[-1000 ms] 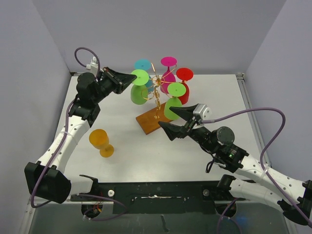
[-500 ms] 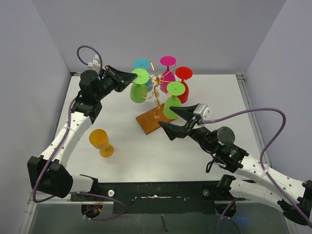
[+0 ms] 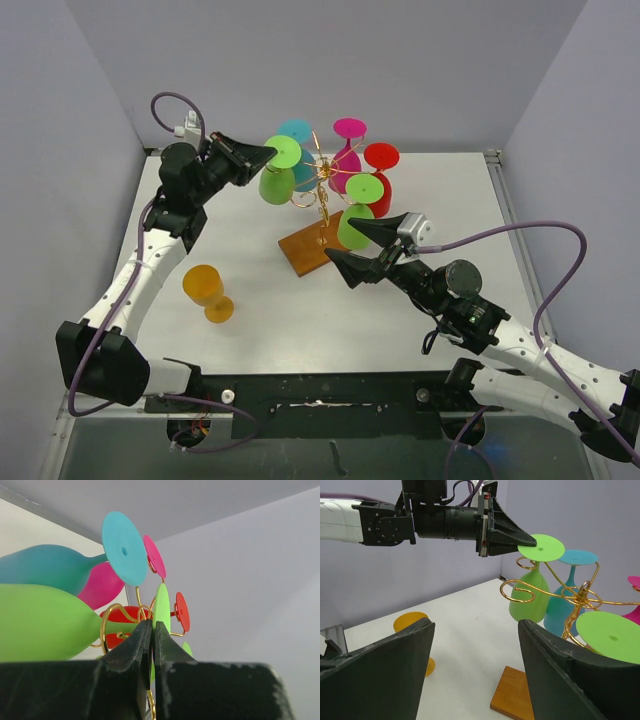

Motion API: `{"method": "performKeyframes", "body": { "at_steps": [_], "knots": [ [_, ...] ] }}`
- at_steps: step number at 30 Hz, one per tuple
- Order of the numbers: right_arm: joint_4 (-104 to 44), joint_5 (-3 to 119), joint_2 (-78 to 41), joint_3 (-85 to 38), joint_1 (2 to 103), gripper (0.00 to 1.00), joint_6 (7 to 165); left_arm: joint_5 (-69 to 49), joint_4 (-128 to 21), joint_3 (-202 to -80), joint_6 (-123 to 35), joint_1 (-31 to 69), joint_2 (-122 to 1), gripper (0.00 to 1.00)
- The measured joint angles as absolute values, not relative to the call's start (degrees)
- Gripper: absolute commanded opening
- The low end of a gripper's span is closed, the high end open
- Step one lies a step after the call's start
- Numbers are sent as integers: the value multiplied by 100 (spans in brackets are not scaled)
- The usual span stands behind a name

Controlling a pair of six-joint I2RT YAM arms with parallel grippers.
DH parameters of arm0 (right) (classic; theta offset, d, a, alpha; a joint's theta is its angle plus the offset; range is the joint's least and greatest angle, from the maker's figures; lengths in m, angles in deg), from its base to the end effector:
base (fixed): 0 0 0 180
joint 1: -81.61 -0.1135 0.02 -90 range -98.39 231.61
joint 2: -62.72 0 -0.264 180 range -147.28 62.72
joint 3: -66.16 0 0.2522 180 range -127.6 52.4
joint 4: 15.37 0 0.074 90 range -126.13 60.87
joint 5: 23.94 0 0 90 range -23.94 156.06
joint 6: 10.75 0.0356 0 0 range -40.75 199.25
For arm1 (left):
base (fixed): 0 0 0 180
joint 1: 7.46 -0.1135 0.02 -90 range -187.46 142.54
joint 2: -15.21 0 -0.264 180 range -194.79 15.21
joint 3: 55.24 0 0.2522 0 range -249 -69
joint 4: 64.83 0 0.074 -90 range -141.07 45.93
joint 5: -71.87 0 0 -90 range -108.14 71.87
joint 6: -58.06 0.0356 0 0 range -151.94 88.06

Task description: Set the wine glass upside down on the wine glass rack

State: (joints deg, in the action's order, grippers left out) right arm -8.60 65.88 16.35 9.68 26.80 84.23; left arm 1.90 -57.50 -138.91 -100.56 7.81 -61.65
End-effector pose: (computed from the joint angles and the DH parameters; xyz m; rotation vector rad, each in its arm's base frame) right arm 0.1100 0.1562 0.3807 -0.5624 1.2041 0.8950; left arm 0.3034 -0.0955 0.3995 -0.5099 1.6943 -1.3834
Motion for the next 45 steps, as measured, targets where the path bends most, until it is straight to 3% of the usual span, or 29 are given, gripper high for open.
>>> {"method": "performKeyframes", "body": {
  "at_steps": [41, 45],
  "knots": [
    [-855, 6607, 1639, 994, 2680, 70, 8573, 537, -5672, -13172, -10029, 361, -5498, 0],
    [-855, 6607, 1637, 994, 2680, 70, 8573, 607, -5530, -13172, -10027, 361, -5505, 4]
  ]
}}
